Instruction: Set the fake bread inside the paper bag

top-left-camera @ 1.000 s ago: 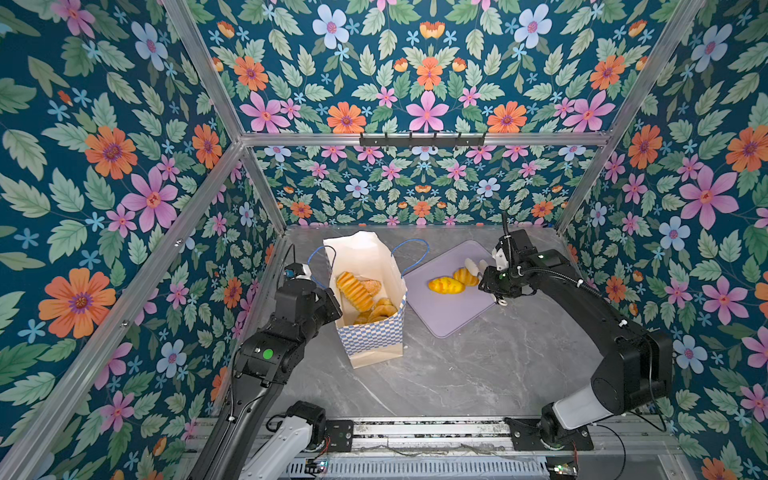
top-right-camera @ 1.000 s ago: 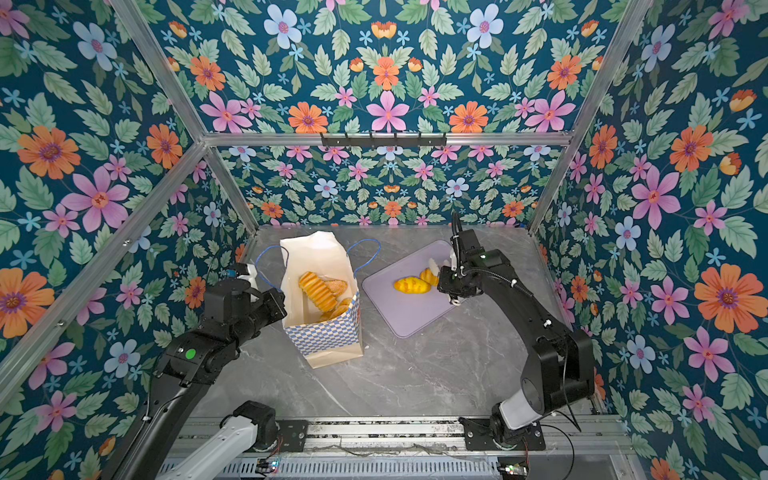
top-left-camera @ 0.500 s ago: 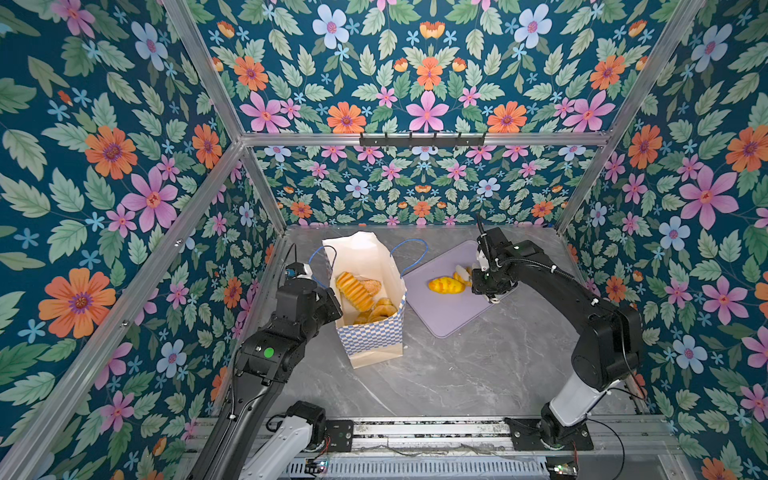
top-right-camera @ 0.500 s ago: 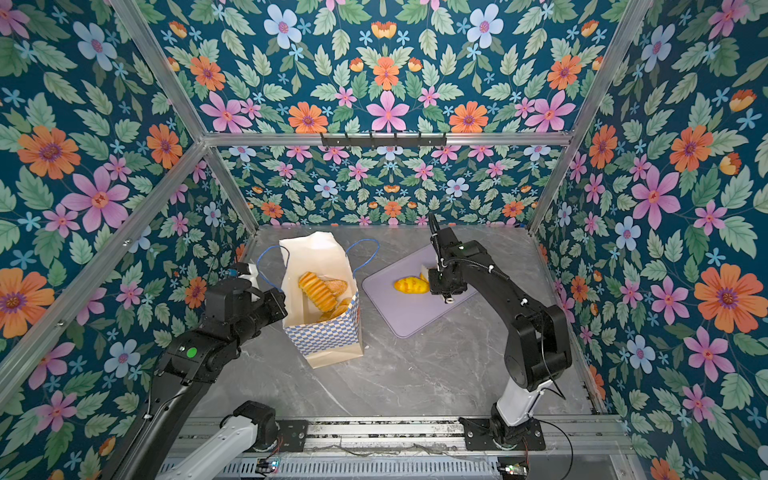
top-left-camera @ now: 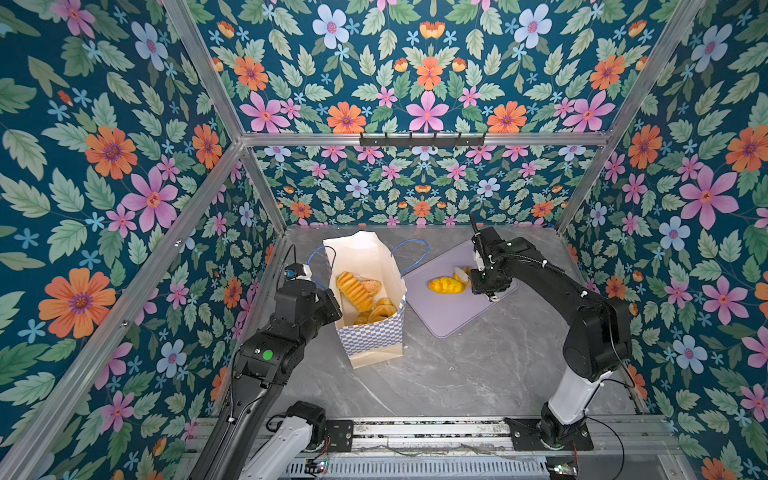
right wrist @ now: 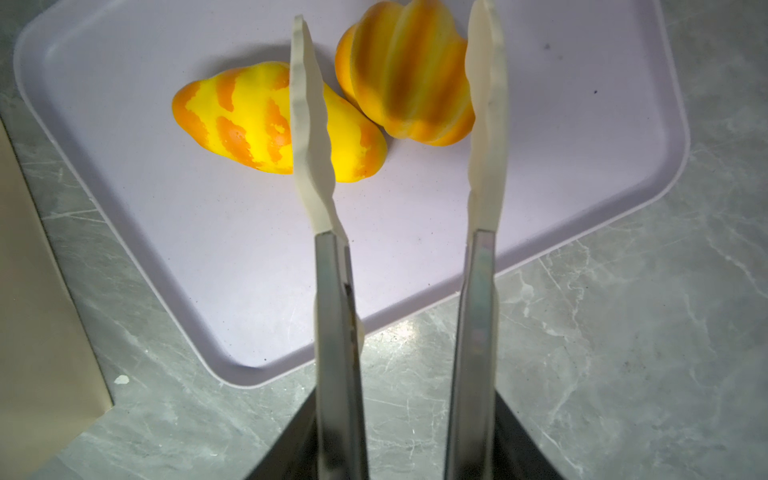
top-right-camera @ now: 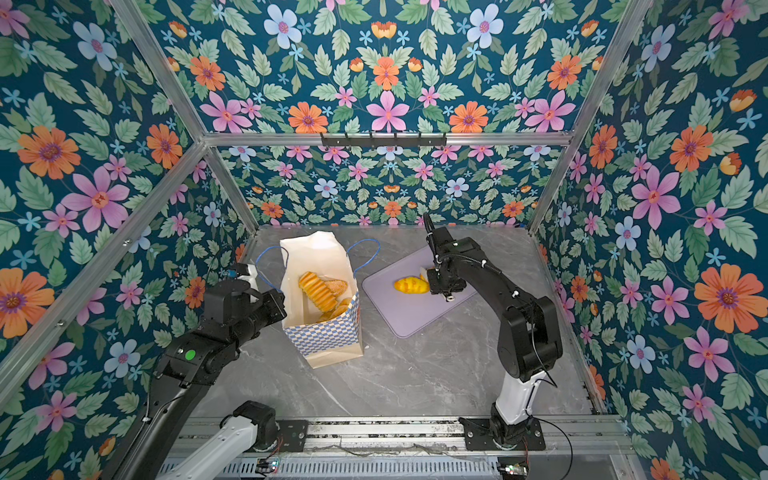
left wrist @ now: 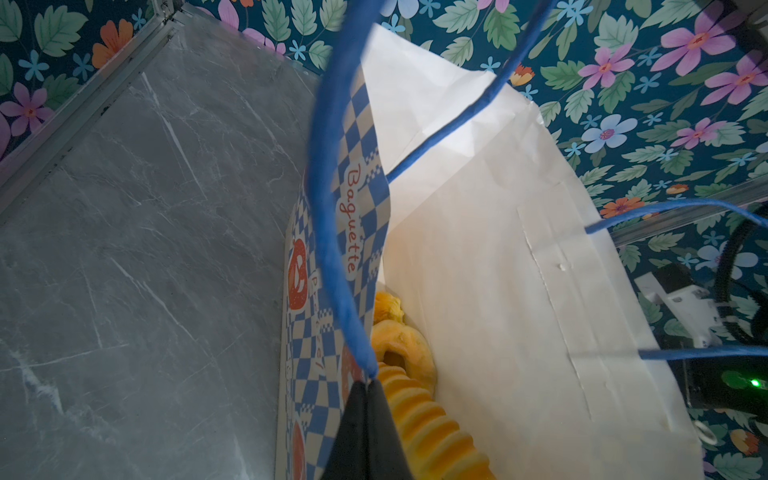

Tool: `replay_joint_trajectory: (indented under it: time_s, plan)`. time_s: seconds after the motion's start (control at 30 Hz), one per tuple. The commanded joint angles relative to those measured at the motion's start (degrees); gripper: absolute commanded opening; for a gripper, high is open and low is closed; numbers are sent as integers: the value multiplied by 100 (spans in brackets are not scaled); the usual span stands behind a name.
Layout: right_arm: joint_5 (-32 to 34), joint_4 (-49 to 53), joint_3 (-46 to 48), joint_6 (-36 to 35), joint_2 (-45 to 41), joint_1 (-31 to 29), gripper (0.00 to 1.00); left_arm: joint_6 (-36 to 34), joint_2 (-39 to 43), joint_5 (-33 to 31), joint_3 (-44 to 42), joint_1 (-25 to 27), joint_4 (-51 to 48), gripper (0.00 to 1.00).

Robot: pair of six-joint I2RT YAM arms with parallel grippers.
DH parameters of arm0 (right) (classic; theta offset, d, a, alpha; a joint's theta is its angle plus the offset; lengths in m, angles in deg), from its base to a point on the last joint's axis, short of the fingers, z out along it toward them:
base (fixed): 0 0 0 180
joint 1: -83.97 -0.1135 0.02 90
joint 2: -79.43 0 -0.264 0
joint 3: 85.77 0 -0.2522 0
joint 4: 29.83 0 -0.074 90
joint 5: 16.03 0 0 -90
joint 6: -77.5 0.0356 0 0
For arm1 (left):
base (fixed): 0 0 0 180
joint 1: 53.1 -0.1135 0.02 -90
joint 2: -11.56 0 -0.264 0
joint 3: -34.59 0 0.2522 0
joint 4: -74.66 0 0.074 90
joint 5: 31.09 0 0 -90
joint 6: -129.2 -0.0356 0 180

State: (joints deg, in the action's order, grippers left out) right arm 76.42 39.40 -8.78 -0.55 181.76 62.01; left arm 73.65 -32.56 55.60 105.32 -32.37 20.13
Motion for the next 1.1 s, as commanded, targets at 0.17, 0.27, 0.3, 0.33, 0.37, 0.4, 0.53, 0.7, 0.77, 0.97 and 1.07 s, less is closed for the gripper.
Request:
replay_joint_trajectory:
  time_s: [0.17,0.27,0.3,0.33,0.37,0.4,0.53,0.7,0.77,0.97,1.07]
  plan:
    - [77,5,-213,-201,247,2,52,-54,8,-57,23,-5,21,6]
    - [97,-18,-275,-228,354,3,53,-49,17,-65,33,-8,9,6]
    - [101,-18,-298,-236,395,5,53,-47,17,-65,33,-8,0,6]
    - [120,-13,-326,-236,431,7,53,-44,20,-66,33,-8,-7,6]
    - [143,-20,-353,-236,474,9,53,-45,26,-76,32,-8,-9,6]
    - [157,-22,-376,-228,502,14,53,-45,26,-77,28,-8,-18,6]
    - [177,-51,-467,-228,634,55,53,-40,15,-90,42,-8,-27,6]
    - [127,-53,-574,-236,803,186,53,-44,-2,-82,50,-8,-27,6]
    - [58,-70,-593,-253,859,243,53,-37,0,-80,34,-8,-27,6]
    - [-162,-115,-615,-316,987,332,50,-18,-38,-56,41,-8,-1,5]
    - [-339,-188,-578,-289,988,388,47,-9,-49,-56,64,-2,4,6]
